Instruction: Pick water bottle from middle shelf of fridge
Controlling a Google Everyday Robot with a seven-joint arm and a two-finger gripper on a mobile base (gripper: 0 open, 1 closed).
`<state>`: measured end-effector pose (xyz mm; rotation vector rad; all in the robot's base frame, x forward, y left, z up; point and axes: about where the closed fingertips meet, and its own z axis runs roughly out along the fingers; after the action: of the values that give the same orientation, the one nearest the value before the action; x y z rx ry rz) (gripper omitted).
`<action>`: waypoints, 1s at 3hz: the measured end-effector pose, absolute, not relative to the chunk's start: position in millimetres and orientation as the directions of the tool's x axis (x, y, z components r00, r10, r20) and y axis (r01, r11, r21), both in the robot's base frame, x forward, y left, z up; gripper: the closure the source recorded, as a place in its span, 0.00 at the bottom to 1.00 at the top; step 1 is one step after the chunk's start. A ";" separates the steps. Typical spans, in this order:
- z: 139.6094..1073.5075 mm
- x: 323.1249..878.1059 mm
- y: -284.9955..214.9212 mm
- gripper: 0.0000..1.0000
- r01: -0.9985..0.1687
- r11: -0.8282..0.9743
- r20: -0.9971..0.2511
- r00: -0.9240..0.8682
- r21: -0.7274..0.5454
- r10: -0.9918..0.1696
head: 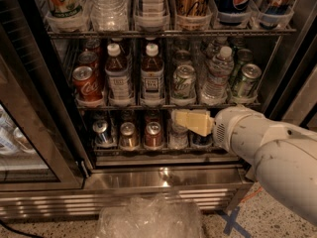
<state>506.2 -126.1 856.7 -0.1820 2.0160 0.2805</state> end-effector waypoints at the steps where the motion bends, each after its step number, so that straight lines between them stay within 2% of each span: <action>1: 854.6 505.8 -137.2 0.00 -0.215 0.965 -0.902 -0.430 0.150 0.044; 3: 847.0 519.7 -158.3 0.01 -0.181 0.968 -0.908 -0.411 0.175 0.087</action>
Offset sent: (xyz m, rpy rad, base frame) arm 0.0435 -0.0025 -0.0222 0.0652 -0.0320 -0.1305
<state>519.7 -158.3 847.0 -0.0671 1.9729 0.2938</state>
